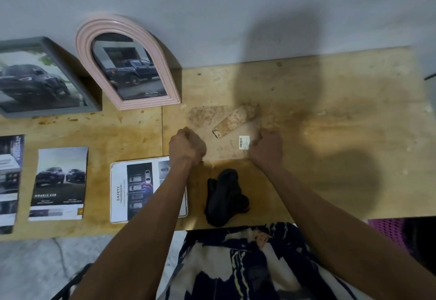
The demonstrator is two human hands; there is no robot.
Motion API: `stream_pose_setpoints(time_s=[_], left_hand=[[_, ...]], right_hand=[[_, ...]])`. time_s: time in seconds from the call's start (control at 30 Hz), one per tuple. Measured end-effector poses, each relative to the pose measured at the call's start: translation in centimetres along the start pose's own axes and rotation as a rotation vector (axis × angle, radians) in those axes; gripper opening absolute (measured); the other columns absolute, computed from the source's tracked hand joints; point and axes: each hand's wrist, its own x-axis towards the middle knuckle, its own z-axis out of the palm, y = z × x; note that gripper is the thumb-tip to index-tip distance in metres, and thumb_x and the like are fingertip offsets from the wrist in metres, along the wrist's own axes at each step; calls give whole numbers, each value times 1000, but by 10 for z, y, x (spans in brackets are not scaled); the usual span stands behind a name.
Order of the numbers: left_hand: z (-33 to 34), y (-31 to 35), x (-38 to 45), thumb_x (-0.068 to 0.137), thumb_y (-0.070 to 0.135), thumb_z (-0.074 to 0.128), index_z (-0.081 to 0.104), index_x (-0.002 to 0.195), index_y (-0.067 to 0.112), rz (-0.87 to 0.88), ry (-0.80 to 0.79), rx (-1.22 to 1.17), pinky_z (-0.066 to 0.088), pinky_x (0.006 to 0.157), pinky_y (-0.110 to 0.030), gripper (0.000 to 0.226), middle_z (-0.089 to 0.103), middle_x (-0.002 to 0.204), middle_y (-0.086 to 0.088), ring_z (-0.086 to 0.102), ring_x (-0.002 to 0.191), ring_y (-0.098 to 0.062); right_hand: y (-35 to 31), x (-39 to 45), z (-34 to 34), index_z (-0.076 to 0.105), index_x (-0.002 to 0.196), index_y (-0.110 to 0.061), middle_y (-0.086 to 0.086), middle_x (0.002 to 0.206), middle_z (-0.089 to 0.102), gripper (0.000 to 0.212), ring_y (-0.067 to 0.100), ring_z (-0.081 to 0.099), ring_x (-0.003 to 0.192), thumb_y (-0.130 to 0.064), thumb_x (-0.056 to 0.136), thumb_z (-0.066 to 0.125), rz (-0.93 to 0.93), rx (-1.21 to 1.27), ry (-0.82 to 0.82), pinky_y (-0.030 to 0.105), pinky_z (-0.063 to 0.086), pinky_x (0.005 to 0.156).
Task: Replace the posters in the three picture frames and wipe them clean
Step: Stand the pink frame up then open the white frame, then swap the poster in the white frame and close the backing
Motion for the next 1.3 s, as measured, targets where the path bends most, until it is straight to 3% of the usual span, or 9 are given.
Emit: stream_pose_setpoints(time_s=[0.13, 0.27, 0.37, 0.47, 0.63, 0.83, 0.97, 1.1, 1.3], left_hand=[[4, -5, 3, 92, 4, 59, 58, 127, 0, 39, 18, 28, 50, 92, -35, 36, 65, 121, -20, 62, 113, -33], [3, -8, 4, 85, 1, 65, 61, 125, -1, 71, -39, 91, 51, 95, -34, 40, 63, 121, -21, 62, 111, -32], [1, -15, 3, 75, 7, 71, 63, 124, 5, 80, -67, 73, 54, 93, -32, 50, 64, 120, -15, 63, 108, -28], [-8, -27, -1, 69, 15, 66, 70, 101, 6, 84, -59, 4, 59, 84, -34, 34, 71, 99, -12, 68, 89, -25], [-44, -67, -15, 72, 20, 84, 59, 132, 15, 98, -20, -160, 57, 82, -29, 65, 62, 120, -10, 66, 102, -25], [-100, -151, -34, 78, 21, 78, 69, 116, 11, 137, 59, -99, 52, 75, -26, 40, 72, 103, -9, 69, 90, -23], [-122, -203, -33, 81, 26, 79, 62, 127, 10, 124, 47, -35, 51, 91, -36, 52, 57, 120, -15, 61, 105, -32], [-132, -224, -20, 92, 19, 63, 51, 138, 13, 201, 18, 63, 41, 103, -37, 48, 46, 136, -16, 47, 124, -35], [-140, -222, -1, 98, 21, 54, 38, 145, 20, 247, -78, 184, 42, 99, -43, 50, 31, 144, -12, 28, 133, -32]], right_hand=[[2, -2, 5, 61, 98, -3, 16, 113, 51, 16, 33, 49, 107, -9, 84, 55, -42, -22, 37, 41, 46, 89], [0, -5, 7, 60, 98, -5, 14, 115, 49, 16, 31, 45, 109, -9, 84, 53, -58, -67, 40, 41, 44, 91], [-3, -12, 10, 55, 112, -9, 11, 125, 44, 30, 31, 40, 116, -12, 82, 56, -46, -110, 40, 44, 43, 93], [-13, -24, 16, 45, 132, -12, 10, 133, 38, 48, 31, 35, 122, -14, 85, 57, -90, -147, 63, 44, 40, 94], [-48, -63, 50, 47, 132, -9, 12, 132, 42, 43, 29, 39, 120, -12, 90, 53, -252, -92, 31, 39, 39, 101], [-80, -125, 112, 53, 125, -21, 4, 128, 50, 37, 24, 47, 116, -14, 89, 52, -328, -83, -34, 26, 36, 85], [-86, -161, 142, 46, 136, -21, 5, 138, 42, 48, 28, 40, 125, -17, 89, 56, -291, -90, -70, 40, 40, 101], [-87, -183, 161, 36, 145, -17, 8, 150, 33, 61, 28, 24, 136, -16, 88, 56, -356, -278, -80, 38, 28, 108], [-89, -189, 178, 30, 145, -25, 3, 154, 19, 65, 30, 18, 136, -20, 85, 55, -276, -398, -135, 44, 40, 103]])
